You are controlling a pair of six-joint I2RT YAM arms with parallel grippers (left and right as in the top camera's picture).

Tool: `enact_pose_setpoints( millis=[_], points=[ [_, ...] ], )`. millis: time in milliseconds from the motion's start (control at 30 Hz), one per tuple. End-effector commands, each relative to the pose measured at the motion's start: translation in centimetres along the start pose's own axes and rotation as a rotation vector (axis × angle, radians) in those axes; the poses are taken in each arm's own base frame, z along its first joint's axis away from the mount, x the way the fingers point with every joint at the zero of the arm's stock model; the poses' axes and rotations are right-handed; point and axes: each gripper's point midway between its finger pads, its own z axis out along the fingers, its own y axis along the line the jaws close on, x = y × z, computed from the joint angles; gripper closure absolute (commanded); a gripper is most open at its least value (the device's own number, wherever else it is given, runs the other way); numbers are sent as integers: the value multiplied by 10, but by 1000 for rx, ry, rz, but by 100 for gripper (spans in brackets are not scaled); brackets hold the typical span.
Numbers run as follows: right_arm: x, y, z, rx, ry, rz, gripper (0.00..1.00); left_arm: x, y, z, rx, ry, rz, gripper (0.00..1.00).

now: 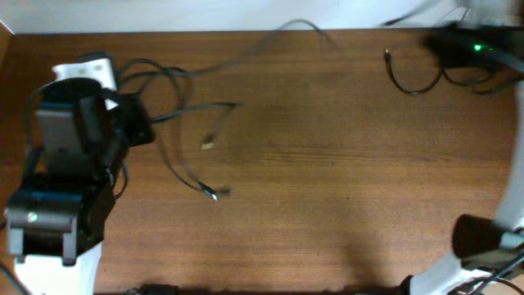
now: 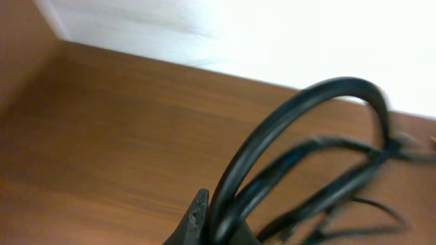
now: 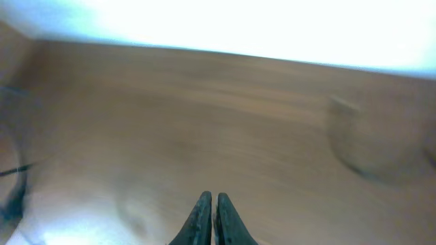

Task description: Untangle cables

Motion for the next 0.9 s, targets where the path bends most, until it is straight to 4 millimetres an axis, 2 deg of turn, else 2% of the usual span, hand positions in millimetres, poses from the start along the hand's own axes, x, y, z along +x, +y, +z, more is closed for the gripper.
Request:
enact_pose_setpoints(
  millis=[0,67,167,200,267,300,333,367,400,467,500,600,700,800,867],
  points=[
    [12,-50,-31,44,-22,109,96,-14,28,-16,-121,-73,-35,100],
    [13,-43,-35,-19,-29,127,96,-14,24,-15,-103,-70,-35,100],
    [15,4,-10,-88,34,14,96,-14,24,-15,-101,-69,-34,100],
    [19,31,5,-97,79,-50,78,-13,22,-15,-87,-66,-34,100],
    [27,73,24,-117,133,-150,65,-13,21,-15,-85,-66,-34,100],
    [35,108,38,-124,173,-239,46,-13,21,-15,-84,-67,-34,100],
    [45,140,47,-133,202,-322,33,-13,21,-15,-84,-67,-34,100],
    [50,158,51,-139,215,-370,30,-13,21,-15,-84,-67,-34,100],
    [66,201,58,-162,241,-477,28,-13,21,-15,-84,-66,-34,100],
    [85,243,62,-185,263,-584,26,-13,21,-15,-84,-66,-34,100],
    [100,275,66,-207,267,-665,25,-13,21,-15,-83,-66,-34,100],
    [116,311,84,-208,260,-749,24,-12,17,-14,-59,-60,-33,100],
    [123,328,109,-200,251,-792,23,-12,17,-14,-59,-60,-33,100],
    [116,347,145,-219,182,-850,20,-12,17,-14,-59,-60,-33,100],
    [109,360,160,-230,128,-860,14,-12,17,-14,-59,-58,-32,100]
  ],
)
